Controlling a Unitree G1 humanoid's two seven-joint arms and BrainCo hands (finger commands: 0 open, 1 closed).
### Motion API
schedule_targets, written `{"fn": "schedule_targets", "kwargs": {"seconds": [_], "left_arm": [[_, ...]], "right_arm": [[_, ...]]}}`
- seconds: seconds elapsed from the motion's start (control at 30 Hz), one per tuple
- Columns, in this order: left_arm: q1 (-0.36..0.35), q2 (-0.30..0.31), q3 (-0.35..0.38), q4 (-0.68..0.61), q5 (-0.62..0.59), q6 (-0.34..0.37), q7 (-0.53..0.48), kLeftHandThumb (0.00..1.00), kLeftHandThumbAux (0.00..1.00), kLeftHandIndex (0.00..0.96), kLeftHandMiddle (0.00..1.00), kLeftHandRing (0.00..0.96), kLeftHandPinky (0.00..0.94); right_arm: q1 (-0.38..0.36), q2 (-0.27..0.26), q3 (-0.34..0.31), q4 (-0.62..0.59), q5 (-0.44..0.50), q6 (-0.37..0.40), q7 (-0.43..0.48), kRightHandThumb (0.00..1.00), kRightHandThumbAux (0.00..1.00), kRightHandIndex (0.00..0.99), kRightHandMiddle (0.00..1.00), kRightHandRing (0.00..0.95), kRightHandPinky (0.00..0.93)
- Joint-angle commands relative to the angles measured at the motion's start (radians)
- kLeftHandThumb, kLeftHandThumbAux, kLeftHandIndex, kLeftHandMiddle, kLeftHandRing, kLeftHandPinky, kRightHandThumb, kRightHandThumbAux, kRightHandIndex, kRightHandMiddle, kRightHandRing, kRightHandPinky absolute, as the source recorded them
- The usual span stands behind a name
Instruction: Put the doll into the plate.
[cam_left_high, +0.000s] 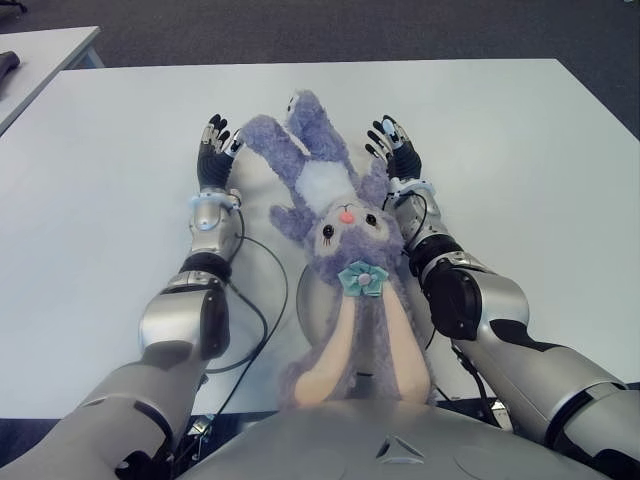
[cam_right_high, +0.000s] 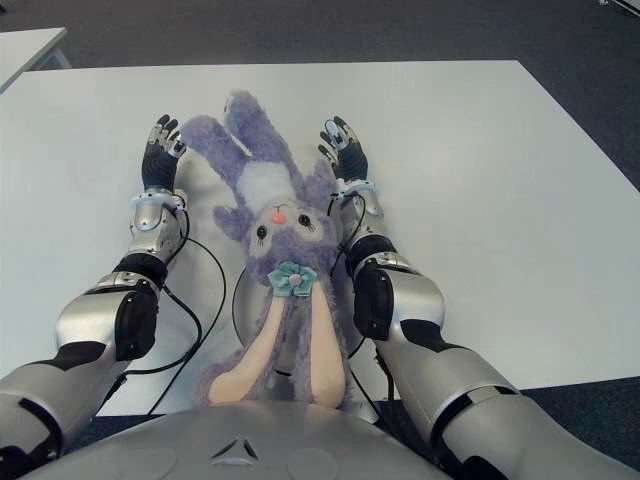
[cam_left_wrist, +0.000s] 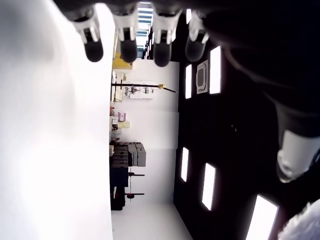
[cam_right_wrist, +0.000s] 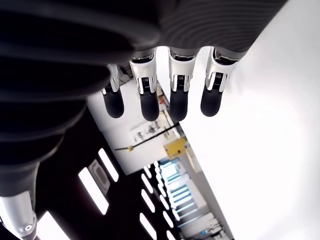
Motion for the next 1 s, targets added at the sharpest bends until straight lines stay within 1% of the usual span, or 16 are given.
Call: {"fn": "schedule_targets", "kwargs": {"seconds": [0.03,0.23,0.5,0.63,0.77,0.9,0.93,1.0], "left_arm": [[0.245,-0.045,0.027,0.117,-0.006,0.044,-0.029,0.000,0.576,0.067,0.095,0.056,0.030],[0.281,-0.068,0.040,0.119,-0.013,0.040,-0.053,0.000,0.577,0.084,0.113,0.078,0.063],[0.306,-0.054,0.020,0.115,0.015,0.004,-0.059,0.000,0.589,0.096,0.125,0.094,0.088],[0.312,-0.047,0.021,0.109,0.013,-0.015,-0.066,0.000,0.606,0.117,0.139,0.109,0.104],[0.314,-0.042,0.011,0.104,0.027,-0.023,-0.048,0.000,0.618,0.131,0.148,0.119,0.112],[0.314,-0.043,0.001,0.104,0.042,-0.018,-0.030,0.000,0.618,0.139,0.151,0.124,0.110],[0.313,-0.041,-0.005,0.104,0.050,-0.011,-0.021,0.000,0.633,0.143,0.158,0.126,0.108],[0.313,-0.034,-0.014,0.108,0.064,0.005,-0.008,0.000,0.618,0.142,0.160,0.129,0.113]], "right_arm": [[0.151,0.080,-0.034,0.073,0.027,0.047,-0.008,0.000,0.630,0.130,0.150,0.126,0.129],[0.194,0.125,-0.060,0.073,0.057,0.022,0.042,0.000,0.662,0.165,0.162,0.133,0.135],[0.245,0.166,-0.073,0.072,0.061,-0.024,0.103,0.000,0.681,0.182,0.166,0.139,0.140],[0.267,0.170,-0.063,0.075,0.044,-0.033,0.112,0.000,0.688,0.188,0.171,0.146,0.149],[0.277,0.170,-0.045,0.077,0.024,-0.039,0.118,0.000,0.704,0.192,0.179,0.151,0.144],[0.280,0.166,-0.025,0.079,0.004,-0.035,0.110,0.000,0.722,0.193,0.182,0.152,0.143],[0.280,0.165,-0.023,0.079,0.001,-0.035,0.110,0.014,0.731,0.194,0.185,0.154,0.144],[0.279,0.161,-0.017,0.079,-0.002,-0.036,0.111,0.018,0.734,0.194,0.185,0.154,0.144]]}}
